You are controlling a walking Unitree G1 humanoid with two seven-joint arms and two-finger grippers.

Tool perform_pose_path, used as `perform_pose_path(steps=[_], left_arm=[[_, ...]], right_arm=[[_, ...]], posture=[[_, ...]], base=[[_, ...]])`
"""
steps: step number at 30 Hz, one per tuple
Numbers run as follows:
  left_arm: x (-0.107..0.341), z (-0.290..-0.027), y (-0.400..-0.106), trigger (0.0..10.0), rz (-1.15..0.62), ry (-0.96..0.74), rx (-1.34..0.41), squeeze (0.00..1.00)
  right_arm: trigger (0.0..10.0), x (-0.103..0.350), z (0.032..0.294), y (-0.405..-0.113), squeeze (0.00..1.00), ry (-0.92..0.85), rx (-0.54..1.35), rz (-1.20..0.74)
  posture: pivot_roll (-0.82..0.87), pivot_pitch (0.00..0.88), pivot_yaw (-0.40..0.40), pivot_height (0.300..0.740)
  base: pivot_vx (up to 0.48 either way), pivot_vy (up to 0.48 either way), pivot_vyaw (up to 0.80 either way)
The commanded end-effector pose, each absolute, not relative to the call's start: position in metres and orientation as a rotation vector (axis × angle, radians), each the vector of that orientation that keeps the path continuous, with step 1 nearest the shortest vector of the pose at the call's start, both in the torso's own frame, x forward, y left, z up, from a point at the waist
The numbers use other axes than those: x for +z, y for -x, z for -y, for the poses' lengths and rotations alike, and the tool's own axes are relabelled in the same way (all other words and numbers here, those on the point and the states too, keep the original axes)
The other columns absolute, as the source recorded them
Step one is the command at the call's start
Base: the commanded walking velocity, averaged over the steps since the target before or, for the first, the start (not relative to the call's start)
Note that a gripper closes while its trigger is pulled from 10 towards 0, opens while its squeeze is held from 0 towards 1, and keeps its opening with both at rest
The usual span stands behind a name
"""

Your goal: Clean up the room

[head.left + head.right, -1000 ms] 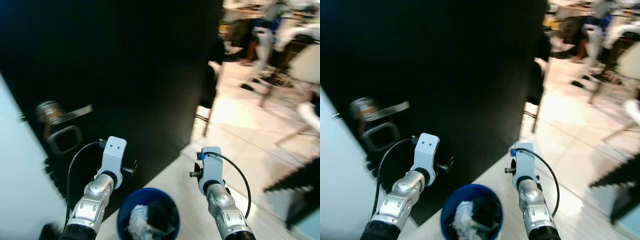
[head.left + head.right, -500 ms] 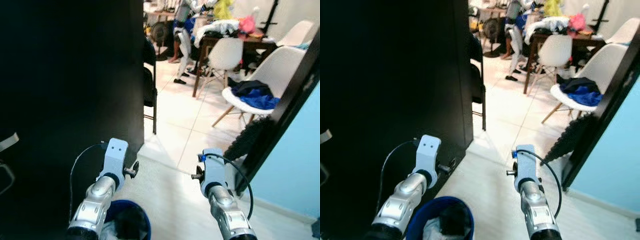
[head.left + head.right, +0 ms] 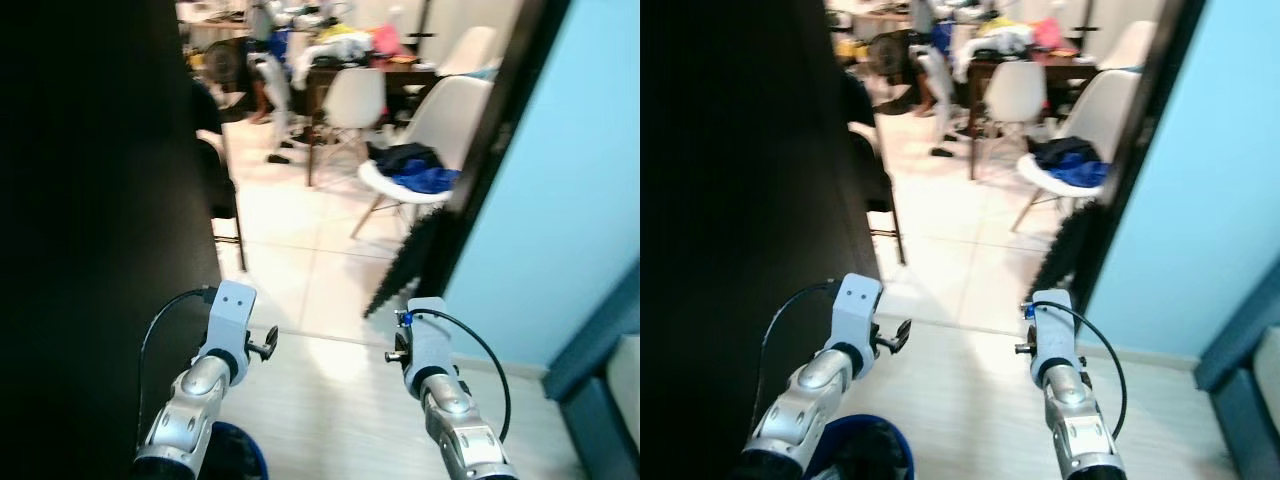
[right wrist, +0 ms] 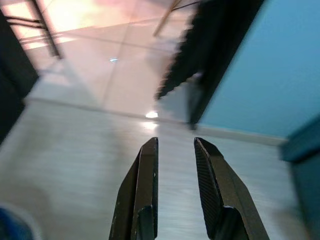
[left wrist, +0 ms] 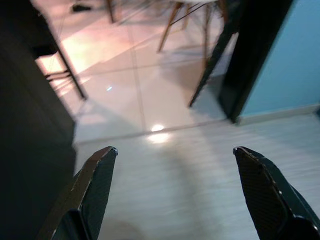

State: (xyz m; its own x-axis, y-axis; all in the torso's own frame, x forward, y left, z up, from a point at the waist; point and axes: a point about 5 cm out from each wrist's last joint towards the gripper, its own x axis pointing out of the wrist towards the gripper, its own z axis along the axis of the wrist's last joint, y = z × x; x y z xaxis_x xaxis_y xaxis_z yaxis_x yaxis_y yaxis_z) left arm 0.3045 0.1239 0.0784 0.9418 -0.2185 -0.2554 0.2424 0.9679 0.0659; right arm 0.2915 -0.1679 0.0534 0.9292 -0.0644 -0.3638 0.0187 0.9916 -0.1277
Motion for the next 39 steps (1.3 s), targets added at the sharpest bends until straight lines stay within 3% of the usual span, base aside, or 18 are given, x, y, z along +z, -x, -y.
perform_pose_path(steps=[1,24,39], left_arm=[[0.0721,-0.1266,-0.3024,10.0,-0.274,-0.108,-0.231,0.0],[0.0734,-0.1205,-0.3033,10.0,-0.25,-0.087,-0.247,0.0],[0.0801,-0.1193,-0.3051,10.0,-0.208,-0.056,-0.233,0.0]], right_arm=[[10.0,0.0541,0.1657,-0.2914,0.0,0.116,-0.037,-0.384],[10.0,0.0556,0.1709,-0.284,0.0,0.13,-0.049,-0.382],[10.0,0.0593,0.1653,-0.2862,0.0,0.188,0.0,-0.369]], posture=[[-0.03,0.0,-0.03,0.732],[-0.04,0.006,-0.023,0.732],[-0.04,0.012,-0.026,0.732]], base=[[0.0,0.0,-0.79],[0.0,0.0,-0.79],[0.0,-0.121,-0.06]])
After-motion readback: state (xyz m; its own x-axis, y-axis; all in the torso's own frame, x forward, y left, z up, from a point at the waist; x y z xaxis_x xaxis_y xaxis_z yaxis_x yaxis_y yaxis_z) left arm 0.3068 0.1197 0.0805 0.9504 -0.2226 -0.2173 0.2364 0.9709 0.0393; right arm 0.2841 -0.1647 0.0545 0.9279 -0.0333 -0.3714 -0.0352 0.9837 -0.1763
